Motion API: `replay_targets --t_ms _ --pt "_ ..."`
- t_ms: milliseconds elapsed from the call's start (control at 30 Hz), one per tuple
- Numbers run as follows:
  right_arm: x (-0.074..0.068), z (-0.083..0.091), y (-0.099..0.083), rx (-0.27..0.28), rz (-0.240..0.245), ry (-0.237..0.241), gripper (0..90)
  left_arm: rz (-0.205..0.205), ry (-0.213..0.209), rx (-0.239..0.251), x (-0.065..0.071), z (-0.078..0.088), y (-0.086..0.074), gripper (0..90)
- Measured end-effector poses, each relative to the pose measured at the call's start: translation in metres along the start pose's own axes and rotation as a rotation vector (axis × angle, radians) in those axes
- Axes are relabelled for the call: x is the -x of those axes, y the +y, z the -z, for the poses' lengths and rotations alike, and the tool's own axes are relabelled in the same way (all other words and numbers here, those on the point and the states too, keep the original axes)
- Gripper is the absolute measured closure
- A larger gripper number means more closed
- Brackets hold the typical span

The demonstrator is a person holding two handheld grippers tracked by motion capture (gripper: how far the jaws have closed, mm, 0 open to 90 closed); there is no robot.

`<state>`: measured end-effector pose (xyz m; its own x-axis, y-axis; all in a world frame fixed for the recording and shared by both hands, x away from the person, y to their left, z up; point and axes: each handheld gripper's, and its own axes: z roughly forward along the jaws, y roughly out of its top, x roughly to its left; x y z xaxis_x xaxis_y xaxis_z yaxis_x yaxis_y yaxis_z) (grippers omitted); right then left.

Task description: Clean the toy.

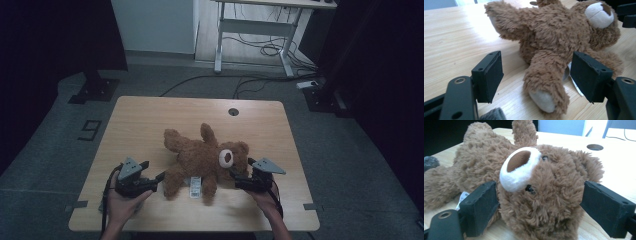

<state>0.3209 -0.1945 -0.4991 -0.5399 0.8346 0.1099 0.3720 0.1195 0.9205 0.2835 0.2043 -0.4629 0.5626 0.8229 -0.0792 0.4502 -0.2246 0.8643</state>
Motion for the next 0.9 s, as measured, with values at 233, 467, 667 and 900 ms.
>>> replay_targets --t_ms 233,467,667,900 --pt "-0.002 0.009 -0.004 0.011 0.004 0.026 16.4 -0.012 -0.029 -0.022 0.009 -0.006 -0.005 27.0" --pt "-0.002 0.028 -0.026 0.005 -0.003 0.044 18.6 -0.013 -0.053 -0.050 0.015 -0.008 -0.016 27.2" --pt "-0.001 0.040 -0.036 -0.002 -0.010 0.045 18.7 -0.005 -0.061 -0.054 0.014 -0.007 -0.019 27.1" --pt "-0.005 0.042 -0.031 0.016 0.008 0.055 18.1 0.010 -0.064 -0.050 0.011 -0.005 -0.021 27.1"
